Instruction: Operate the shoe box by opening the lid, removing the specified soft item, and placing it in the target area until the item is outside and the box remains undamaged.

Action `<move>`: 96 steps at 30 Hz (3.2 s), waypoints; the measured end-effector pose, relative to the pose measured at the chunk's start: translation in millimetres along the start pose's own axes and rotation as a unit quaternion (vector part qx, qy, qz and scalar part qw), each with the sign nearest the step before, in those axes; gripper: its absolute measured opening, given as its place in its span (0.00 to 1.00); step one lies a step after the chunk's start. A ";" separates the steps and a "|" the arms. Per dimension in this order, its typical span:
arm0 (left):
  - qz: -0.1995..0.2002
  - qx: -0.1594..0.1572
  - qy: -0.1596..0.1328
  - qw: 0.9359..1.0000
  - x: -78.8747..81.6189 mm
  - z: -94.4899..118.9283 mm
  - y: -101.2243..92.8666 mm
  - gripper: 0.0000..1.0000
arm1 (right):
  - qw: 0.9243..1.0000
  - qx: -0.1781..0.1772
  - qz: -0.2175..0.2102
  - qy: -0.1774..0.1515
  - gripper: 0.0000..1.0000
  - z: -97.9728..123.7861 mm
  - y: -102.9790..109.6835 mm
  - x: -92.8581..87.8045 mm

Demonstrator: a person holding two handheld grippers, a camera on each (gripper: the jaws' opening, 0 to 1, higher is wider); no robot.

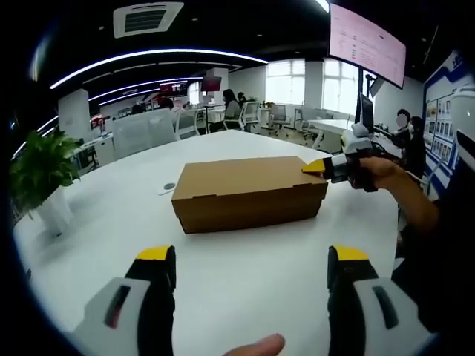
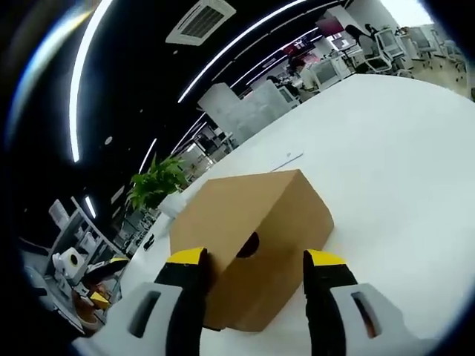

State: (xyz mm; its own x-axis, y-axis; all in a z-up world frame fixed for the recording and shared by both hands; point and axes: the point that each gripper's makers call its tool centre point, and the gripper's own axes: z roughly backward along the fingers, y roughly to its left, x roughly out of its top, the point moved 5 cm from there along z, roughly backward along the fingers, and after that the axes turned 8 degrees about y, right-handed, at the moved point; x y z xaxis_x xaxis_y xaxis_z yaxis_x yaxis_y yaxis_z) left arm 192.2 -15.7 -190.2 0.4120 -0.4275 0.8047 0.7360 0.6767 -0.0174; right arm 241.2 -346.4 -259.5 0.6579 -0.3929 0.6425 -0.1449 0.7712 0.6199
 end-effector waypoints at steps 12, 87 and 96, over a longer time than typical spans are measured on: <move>0.003 -0.001 0.002 1.000 -1.0 -1.4 0.3 0.86 | 1.000 0.013 -0.021 -0.005 0.47 -0.2 15.9 -8.2; 0.013 -0.095 -0.024 0.995 73.8 -28.1 92.3 0.75 | 0.994 0.038 -0.101 0.007 0.33 5.2 3.1 4.6; 0.026 -0.099 -0.007 0.995 80.3 -57.6 118.9 0.76 | 0.994 0.036 -0.097 0.016 0.33 4.9 4.6 3.9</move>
State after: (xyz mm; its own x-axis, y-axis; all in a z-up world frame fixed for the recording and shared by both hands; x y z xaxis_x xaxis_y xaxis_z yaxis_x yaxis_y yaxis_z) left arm 343.7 -4.1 -161.8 0.4456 -0.3869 0.8074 0.8062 0.5656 -0.1739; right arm 239.4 -346.9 -252.0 0.7022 -0.5137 0.4930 -0.0638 0.6443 0.7621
